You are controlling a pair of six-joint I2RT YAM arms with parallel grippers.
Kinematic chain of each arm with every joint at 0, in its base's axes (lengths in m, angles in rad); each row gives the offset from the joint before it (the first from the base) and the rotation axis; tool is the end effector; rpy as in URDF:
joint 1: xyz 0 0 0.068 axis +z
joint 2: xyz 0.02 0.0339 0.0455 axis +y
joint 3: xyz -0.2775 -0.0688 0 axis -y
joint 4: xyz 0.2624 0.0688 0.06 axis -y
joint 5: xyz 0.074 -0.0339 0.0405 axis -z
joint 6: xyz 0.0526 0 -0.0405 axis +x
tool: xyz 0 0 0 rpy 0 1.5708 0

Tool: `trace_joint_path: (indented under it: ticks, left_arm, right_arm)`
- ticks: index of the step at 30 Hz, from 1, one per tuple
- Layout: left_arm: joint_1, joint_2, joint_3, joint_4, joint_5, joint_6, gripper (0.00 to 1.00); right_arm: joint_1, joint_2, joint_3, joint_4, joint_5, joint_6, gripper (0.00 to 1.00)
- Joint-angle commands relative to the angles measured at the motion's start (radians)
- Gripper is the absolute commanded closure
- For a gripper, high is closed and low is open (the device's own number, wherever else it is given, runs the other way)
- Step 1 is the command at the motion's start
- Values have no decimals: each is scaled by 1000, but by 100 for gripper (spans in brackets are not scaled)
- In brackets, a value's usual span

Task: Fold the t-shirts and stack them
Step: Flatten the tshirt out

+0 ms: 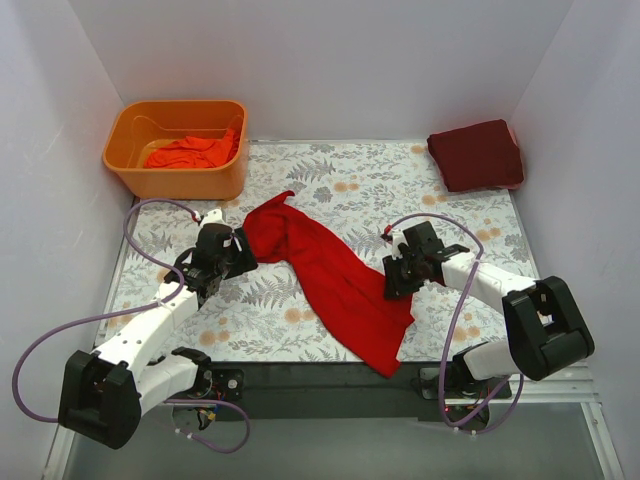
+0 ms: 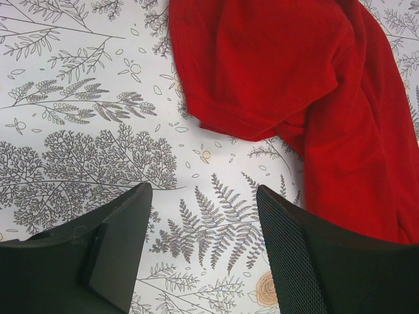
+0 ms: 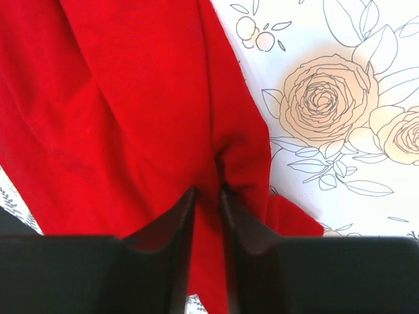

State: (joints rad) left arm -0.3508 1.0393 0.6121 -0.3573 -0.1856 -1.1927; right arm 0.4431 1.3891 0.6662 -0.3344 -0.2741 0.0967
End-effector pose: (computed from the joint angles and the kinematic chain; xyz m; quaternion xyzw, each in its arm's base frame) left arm 0.2212 -0.0706 0.2098 -0.4082 0.8249 -0.2047 0.3331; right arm 0.2356 0.1276 0.1493 -0.1993 0.9378 0.1944 0.2072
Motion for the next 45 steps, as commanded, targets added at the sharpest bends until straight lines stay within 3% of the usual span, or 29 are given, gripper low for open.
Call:
trace_joint_path:
  ticks: [1, 3, 8, 14, 19, 30, 35, 40, 41, 45]
  left_arm:
    - [-2, -7, -3, 17, 2, 12, 36]
    - [-4, -4, -2, 17, 5, 13, 37]
    - [-4, 8, 0, 17, 9, 15, 37]
    - [-4, 7, -3, 14, 11, 16, 37]
    - [-2, 7, -3, 8, 9, 18, 37]
    - [-4, 4, -2, 8, 25, 18, 37]
    - [-2, -1, -3, 8, 26, 18, 37]
    - [-4, -1, -3, 8, 34, 19, 37]
    - [-4, 1, -3, 8, 34, 18, 37]
    - [-4, -2, -6, 7, 34, 19, 37]
  right_arm:
    - [8, -16, 52, -23, -14, -18, 75]
    - [8, -27, 67, -43, 2, -20, 86]
    - [8, -53, 127, -86, 56, -26, 99]
    - [-12, -59, 246, -152, 306, -61, 99]
    - [-69, 26, 326, -209, 310, -74, 99]
    - [-37, 134, 248, -199, -3, -77, 94]
    - [-4, 131, 236, -198, 18, -68, 79]
    - [-4, 146, 250, -198, 42, -69, 74]
    - [-4, 146, 253, -198, 39, -69, 67]
    - [9, 136, 243, -210, 62, -60, 58]
